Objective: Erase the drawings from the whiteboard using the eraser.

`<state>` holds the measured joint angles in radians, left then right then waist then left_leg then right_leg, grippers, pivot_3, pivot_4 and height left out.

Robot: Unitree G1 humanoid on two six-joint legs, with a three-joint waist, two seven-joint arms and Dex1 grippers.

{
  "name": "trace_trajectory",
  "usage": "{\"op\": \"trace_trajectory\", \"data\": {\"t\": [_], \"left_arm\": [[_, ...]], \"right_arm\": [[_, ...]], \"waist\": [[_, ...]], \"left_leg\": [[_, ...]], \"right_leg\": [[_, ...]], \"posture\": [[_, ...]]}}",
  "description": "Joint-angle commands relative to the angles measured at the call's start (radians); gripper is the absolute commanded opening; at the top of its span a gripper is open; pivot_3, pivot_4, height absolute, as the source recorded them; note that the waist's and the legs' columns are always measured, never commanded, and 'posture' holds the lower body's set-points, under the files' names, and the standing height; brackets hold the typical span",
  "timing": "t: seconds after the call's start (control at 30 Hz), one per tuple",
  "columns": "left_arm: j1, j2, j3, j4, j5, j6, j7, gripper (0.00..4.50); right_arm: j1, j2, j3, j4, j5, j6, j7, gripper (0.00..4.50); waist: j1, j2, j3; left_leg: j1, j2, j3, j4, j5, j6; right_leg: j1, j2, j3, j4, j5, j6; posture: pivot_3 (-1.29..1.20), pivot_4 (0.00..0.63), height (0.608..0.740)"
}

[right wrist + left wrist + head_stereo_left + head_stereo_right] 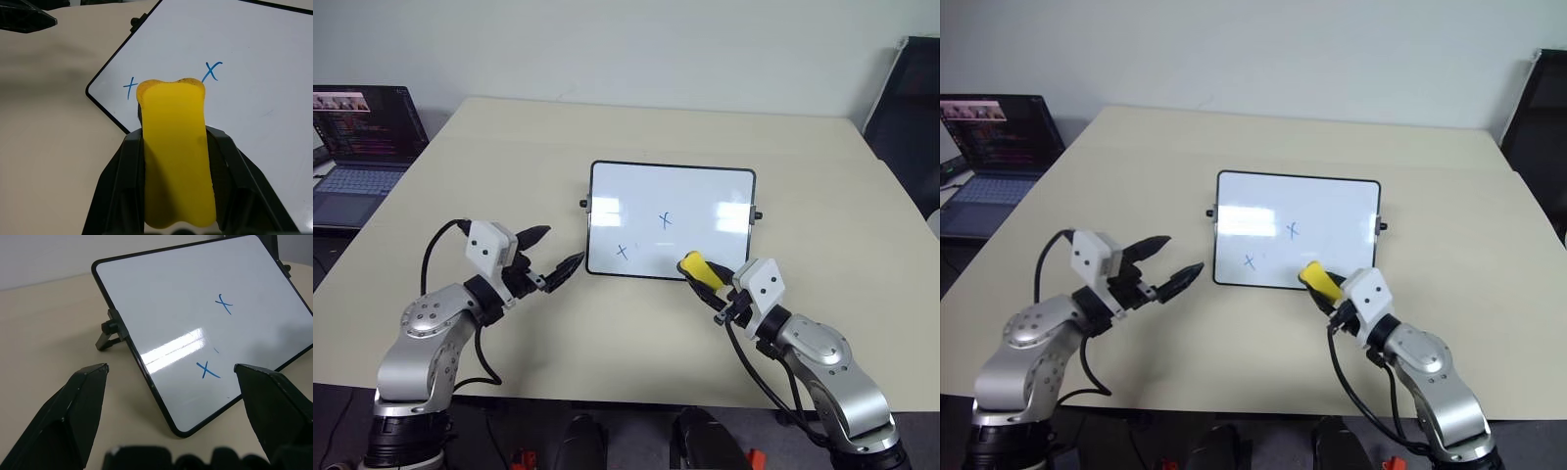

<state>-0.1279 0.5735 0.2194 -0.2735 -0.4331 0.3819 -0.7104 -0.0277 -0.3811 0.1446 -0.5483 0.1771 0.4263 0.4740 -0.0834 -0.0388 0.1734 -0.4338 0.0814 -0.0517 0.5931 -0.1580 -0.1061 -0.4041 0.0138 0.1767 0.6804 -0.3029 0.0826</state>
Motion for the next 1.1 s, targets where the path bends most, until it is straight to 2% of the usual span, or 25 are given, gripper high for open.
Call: {"op": "trace_trajectory", "data": {"t": [0.03, 0.17, 0.3, 0.4, 0.63, 0.8, 0.93, 1.1], "left_arm": [[-0.021, 0.011, -0.006, -0.047, -0.016, -0.001, -0.005, 4.50], [-0.042, 0.017, -0.023, -0.044, -0.014, 0.002, -0.015, 4.50], [-0.059, 0.029, -0.050, -0.042, -0.001, -0.009, -0.039, 4.50], [-0.081, 0.034, -0.062, -0.037, -0.007, -0.002, -0.047, 4.50], [-0.127, 0.057, -0.109, -0.043, -0.001, 0.025, -0.074, 4.50], [-0.141, 0.057, -0.140, -0.055, 0.001, 0.040, -0.072, 4.50], [-0.143, 0.051, -0.146, -0.058, 0.001, 0.039, -0.063, 4.50], [-0.128, 0.050, -0.141, -0.029, 0.008, 0.008, -0.078, 4.50]], "right_arm": [[-0.006, -0.009, 0.003, -0.043, -0.005, -0.009, 0.001, 1.32], [-0.012, -0.012, 0.010, -0.046, -0.007, 0.000, -0.001, 1.32], [-0.082, -0.013, 0.033, -0.025, -0.042, 0.019, -0.015, 1.32], [-0.172, -0.003, 0.067, 0.033, -0.078, 0.032, -0.017, 1.32], [-0.457, 0.053, 0.161, 0.308, -0.234, 0.050, -0.078, 1.32], [-0.600, 0.090, 0.178, 0.473, -0.306, 0.043, -0.102, 1.32], [-0.623, 0.066, 0.186, 0.520, -0.320, 0.117, -0.052, 1.32], [-0.562, -0.020, 0.226, 0.456, -0.320, 0.192, 0.072, 1.32]], "waist": [[0.000, 0.000, 0.000], [0.000, 0.000, 0.000], [-0.002, 0.000, 0.000], [-0.002, 0.000, 0.000], [-0.003, 0.000, 0.000], [-0.003, 0.000, 0.000], [-0.001, 0.000, 0.000], [0.001, 0.000, 0.000]], "left_leg": [[0.000, 0.000, 0.000, 0.000, 0.000, 0.000], [0.000, 0.000, 0.000, 0.000, 0.000, 0.000], [0.000, 0.000, 0.000, 0.000, 0.000, 0.000], [0.000, 0.000, 0.000, 0.000, 0.000, 0.000], [0.000, 0.000, 0.000, 0.000, 0.000, 0.000], [0.000, 0.000, 0.000, -0.001, 0.000, 0.000], [-0.001, 0.000, 0.000, -0.002, 0.000, 0.000], [0.000, 0.000, 0.000, -0.001, 0.000, 0.000]], "right_leg": [[0.000, 0.000, 0.000, 0.000, 0.000, 0.000], [0.000, 0.000, 0.000, 0.000, 0.000, 0.000], [0.000, 0.000, 0.000, 0.000, 0.000, 0.000], [0.000, 0.000, 0.000, 0.000, 0.000, 0.000], [0.000, 0.000, 0.000, 0.000, 0.002, 0.004], [-0.001, 0.000, -0.001, 0.000, 0.003, 0.006], [-0.001, 0.000, -0.001, 0.000, 0.004, 0.005], [0.000, 0.000, -0.001, 0.000, 0.003, 0.006]], "posture": [[0.00, 0.150, 0.740], [0.00, 0.150, 0.740], [0.00, 0.150, 0.740], [0.00, 0.150, 0.740], [0.00, 0.150, 0.740], [0.00, 0.150, 0.740], [0.00, 0.150, 0.740], [0.00, 0.150, 0.740]]}}
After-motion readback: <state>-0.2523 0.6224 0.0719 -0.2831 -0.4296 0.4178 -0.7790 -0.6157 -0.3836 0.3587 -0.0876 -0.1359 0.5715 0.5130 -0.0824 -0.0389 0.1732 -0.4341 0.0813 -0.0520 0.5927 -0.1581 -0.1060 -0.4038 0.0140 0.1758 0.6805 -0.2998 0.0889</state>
